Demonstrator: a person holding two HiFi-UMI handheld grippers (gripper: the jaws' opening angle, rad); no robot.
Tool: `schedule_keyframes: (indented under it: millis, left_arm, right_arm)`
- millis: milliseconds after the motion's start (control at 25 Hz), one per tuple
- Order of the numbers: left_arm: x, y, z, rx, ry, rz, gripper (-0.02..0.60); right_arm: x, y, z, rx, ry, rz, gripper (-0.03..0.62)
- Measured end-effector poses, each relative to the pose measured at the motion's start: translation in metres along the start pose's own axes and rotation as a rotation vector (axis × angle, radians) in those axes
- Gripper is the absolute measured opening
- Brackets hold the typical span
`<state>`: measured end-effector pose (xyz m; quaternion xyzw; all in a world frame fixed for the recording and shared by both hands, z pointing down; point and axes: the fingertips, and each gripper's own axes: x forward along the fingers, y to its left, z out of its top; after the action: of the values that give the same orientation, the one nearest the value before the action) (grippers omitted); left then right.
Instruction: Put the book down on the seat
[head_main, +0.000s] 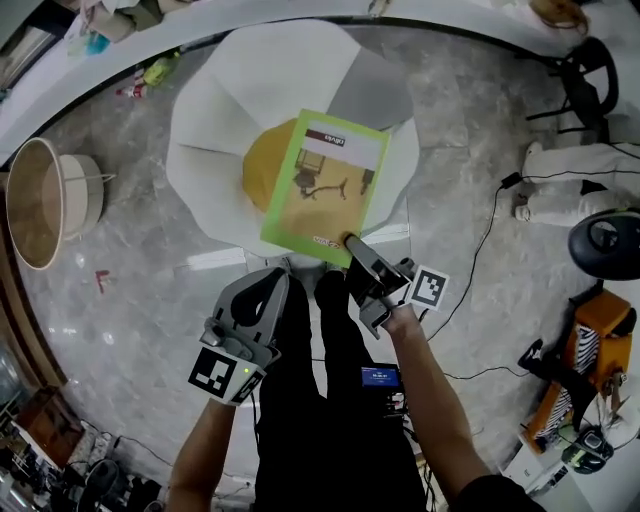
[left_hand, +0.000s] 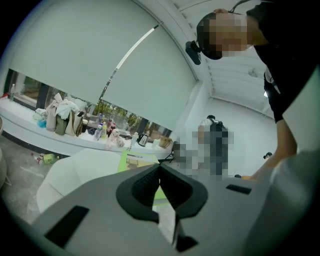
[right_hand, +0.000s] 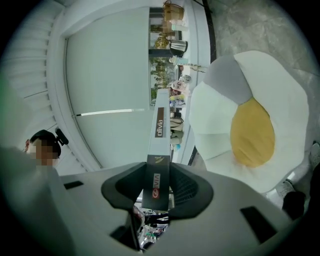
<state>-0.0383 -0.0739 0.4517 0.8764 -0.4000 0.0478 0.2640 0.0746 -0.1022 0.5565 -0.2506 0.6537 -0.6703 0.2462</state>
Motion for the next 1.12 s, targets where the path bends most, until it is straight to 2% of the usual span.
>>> schedule_keyframes:
  millis: [120, 240, 360, 480, 680, 960, 1120]
  left_arm:
    - [0.008, 0.013, -0.018, -0.003, -0.005, 0.008, 0.012]
    - [0.021, 0.024, -0.033, -0.024, 0.024, 0.01, 0.012]
    - [0.036, 0.035, -0.049, 0.008, 0.023, 0.005, 0.012]
    - [0.048, 0.039, -0.066, 0.007, 0.042, -0.01, 0.012]
    - [0.072, 0.051, -0.09, 0.014, 0.05, -0.046, 0.012]
    - [0.093, 0.075, -0.128, 0.006, 0.084, -0.032, 0.012]
    - [0.103, 0.086, -0.144, 0.017, 0.106, -0.044, 0.012]
  right_arm:
    - [0.004, -0.025, 0.002, 0.008, -0.01, -0.005, 0.154]
    - [0.008, -0.049, 0.004, 0.001, -0.001, -0.016, 0.154]
    - [0.007, -0.076, 0.009, -0.014, 0.009, -0.039, 0.154]
    - [0.003, -0.1, 0.012, -0.034, 0.024, -0.057, 0.153]
    - [0.0, -0.145, 0.022, -0.051, 0.044, -0.113, 0.153]
    - [0.002, -0.215, 0.03, -0.036, 0.066, -0.161, 0.153]
    - [0.003, -0.255, 0.028, -0.014, 0.093, -0.218, 0.153]
